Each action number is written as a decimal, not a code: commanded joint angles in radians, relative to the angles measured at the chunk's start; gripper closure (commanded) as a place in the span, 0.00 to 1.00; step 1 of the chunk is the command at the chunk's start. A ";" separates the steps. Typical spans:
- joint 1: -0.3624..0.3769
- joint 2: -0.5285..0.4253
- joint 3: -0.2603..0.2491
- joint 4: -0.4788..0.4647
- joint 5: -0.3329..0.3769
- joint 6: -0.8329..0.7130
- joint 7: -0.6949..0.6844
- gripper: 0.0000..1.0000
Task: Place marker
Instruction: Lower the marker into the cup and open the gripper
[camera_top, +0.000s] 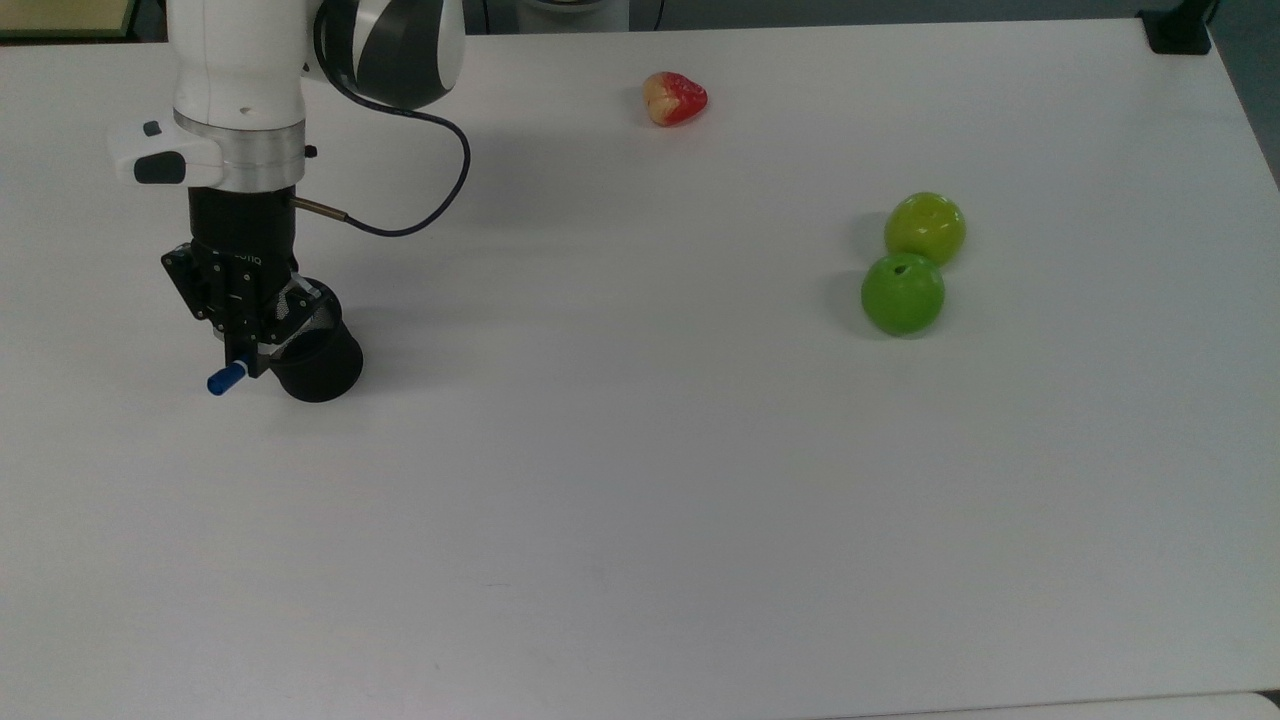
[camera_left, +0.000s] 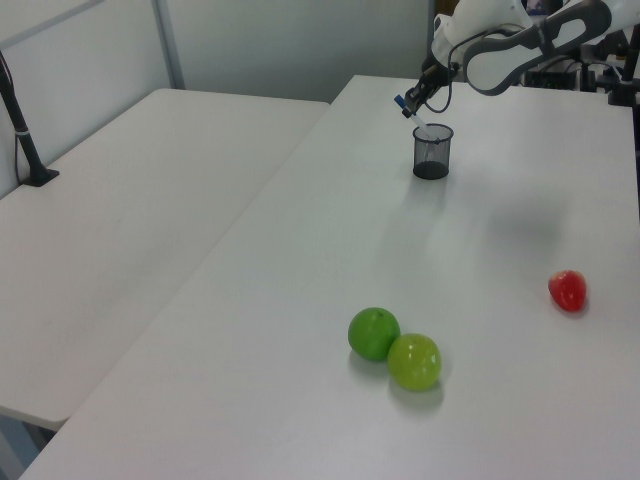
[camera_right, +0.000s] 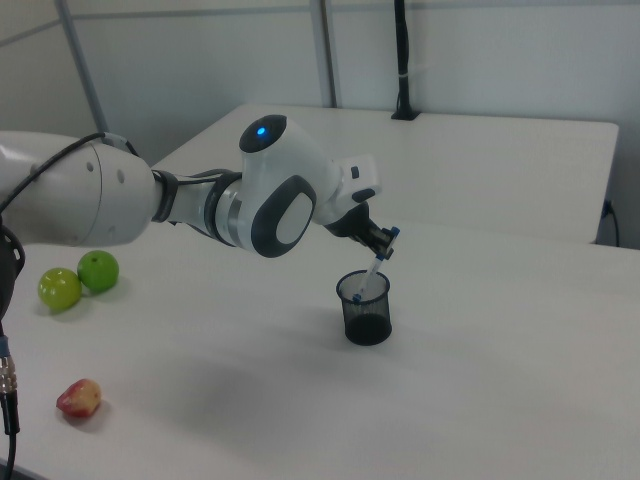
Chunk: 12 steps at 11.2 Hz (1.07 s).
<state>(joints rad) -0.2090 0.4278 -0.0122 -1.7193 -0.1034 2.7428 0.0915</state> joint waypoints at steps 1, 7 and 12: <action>0.014 -0.018 -0.009 -0.048 -0.009 0.023 0.022 0.86; 0.014 -0.023 -0.009 -0.052 -0.010 0.021 0.024 0.72; 0.017 -0.024 -0.008 -0.051 -0.010 0.018 0.043 0.00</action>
<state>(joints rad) -0.2050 0.4281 -0.0122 -1.7399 -0.1037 2.7428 0.0944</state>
